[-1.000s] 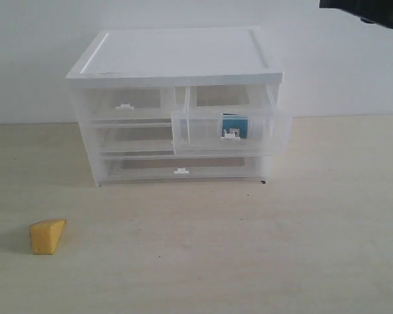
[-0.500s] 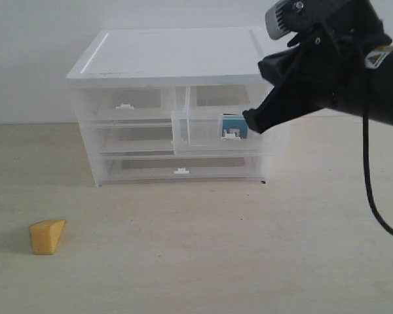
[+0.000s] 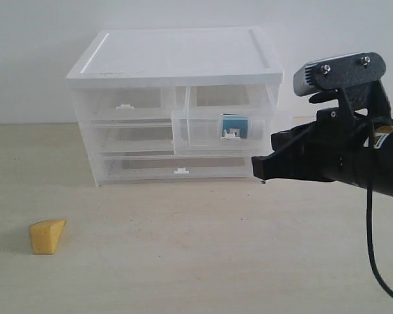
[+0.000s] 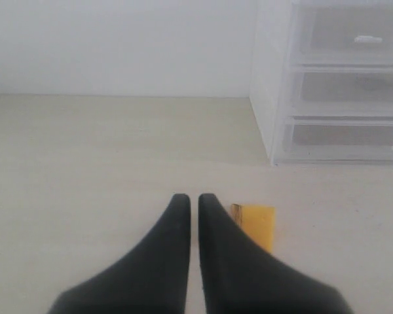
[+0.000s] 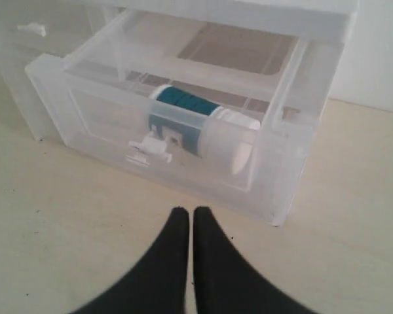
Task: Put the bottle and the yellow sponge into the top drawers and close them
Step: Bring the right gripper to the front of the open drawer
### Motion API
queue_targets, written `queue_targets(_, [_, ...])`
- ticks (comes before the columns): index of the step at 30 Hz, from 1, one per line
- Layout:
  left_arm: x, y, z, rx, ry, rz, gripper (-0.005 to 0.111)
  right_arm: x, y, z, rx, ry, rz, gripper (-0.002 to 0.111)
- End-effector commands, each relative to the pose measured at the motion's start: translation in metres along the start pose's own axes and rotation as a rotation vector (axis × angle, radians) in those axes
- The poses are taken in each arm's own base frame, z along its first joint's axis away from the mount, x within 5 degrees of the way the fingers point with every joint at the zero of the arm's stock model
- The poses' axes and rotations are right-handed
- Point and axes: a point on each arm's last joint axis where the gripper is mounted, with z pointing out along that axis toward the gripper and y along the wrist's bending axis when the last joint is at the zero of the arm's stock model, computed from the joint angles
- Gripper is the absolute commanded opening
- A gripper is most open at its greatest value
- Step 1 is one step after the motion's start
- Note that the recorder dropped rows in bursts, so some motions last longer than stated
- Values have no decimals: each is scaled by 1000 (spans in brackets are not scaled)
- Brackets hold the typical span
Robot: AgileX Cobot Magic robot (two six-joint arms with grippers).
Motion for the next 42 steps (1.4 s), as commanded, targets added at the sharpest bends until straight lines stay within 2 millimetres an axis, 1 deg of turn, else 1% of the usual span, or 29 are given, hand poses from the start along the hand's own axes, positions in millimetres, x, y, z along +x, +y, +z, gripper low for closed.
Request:
queue_targets(1, [1, 0, 0, -1, -1, -9, 4, 9, 0, 10, 11, 26, 30, 0])
queue_targets(4, [1, 0, 0, -1, -1, -9, 4, 20, -1, 25, 22, 71, 28, 0])
queue_targets(6, [1, 0, 0, -1, -1, -9, 4, 22, 0, 33, 18, 100, 18, 0])
queue_targets(8, [1, 0, 0, -1, -1, -9, 4, 19, 2, 39, 4, 115, -6, 0])
queue_targets(14, [1, 0, 0, -1, -1, -9, 4, -7, 10, 44, -52, 138, -53, 0])
queue_targets(18, [1, 0, 0, -1, -1, -9, 4, -17, 11, 50, -58, 128, -67, 0])
queue_targets(25, [1, 0, 0, -1, -1, -9, 4, -22, 12, 68, -54, 120, -78, 0])
queue_targets(32, [1, 0, 0, -1, -1, -9, 4, -19, 9, 81, -19, 57, -88, 0])
queue_targets(35, [1, 0, 0, -1, -1, -9, 4, -21, 8, 85, -3, 16, -97, 0])
queue_targets(42, [1, 0, 0, -1, -1, -9, 4, -30, 6, 84, 25, -79, -97, 0])
